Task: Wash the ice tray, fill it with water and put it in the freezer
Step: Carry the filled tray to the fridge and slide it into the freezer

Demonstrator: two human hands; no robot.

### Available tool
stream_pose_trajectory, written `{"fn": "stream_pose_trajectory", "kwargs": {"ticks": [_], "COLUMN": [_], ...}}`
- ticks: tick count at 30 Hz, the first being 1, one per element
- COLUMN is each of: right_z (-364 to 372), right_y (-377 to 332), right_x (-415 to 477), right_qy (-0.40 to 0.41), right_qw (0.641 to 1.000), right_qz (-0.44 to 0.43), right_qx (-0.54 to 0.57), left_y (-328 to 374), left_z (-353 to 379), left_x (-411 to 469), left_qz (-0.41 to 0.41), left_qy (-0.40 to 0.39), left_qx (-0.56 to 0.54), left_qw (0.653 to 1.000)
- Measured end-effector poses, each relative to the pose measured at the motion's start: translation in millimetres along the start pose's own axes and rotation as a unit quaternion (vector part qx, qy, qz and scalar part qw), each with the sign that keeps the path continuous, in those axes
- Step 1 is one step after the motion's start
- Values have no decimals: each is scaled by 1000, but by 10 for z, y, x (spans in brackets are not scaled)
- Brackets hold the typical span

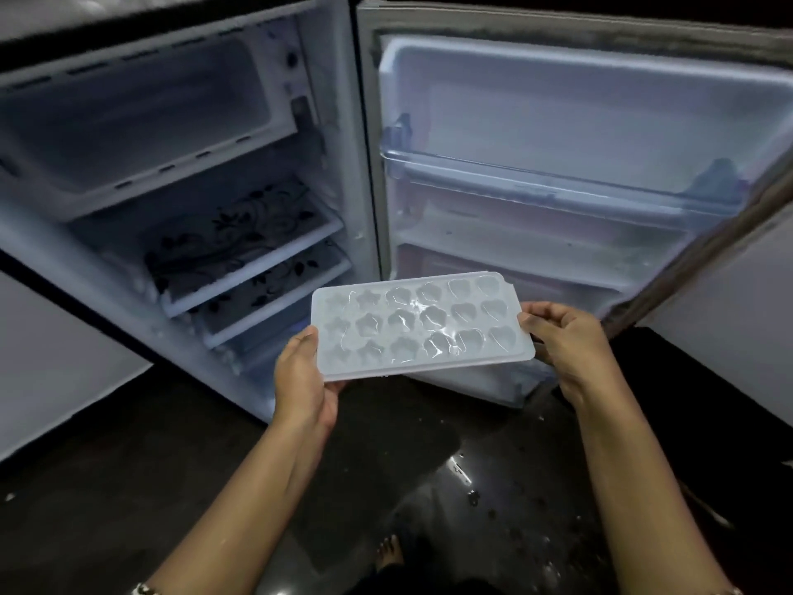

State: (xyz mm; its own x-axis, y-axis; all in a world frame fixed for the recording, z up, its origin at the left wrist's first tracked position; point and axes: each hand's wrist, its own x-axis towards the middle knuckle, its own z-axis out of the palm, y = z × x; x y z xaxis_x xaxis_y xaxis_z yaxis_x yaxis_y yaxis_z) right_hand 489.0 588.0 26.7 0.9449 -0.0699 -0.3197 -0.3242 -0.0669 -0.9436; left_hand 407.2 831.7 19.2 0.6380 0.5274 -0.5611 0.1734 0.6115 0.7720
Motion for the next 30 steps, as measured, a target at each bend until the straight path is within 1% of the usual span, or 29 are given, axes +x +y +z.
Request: {"fn": "stream_pose_trajectory", "kwargs": {"ticks": [7,15,23,30], "right_z": [715,1384,1901,2278], "right_y": [-197,-475,-727,-942], "right_x": [252,558,923,1225], "right_qy": [-61,-124,-189,-224], "right_qw": [998,991,979,971], "right_qz": [-4,-20,-25,-40], "right_qx": [-23,-45,-70,-73], "left_y": [381,738,1046,1269], "left_z": [-289,-457,-466,-418], "left_x": [365,686,950,1155], "left_qz": [16,42,70,83], "left_qy": [54,103,147,176], "left_qx": [-31,-84,-119,-136], "left_qw": [998,990,979,971]}}
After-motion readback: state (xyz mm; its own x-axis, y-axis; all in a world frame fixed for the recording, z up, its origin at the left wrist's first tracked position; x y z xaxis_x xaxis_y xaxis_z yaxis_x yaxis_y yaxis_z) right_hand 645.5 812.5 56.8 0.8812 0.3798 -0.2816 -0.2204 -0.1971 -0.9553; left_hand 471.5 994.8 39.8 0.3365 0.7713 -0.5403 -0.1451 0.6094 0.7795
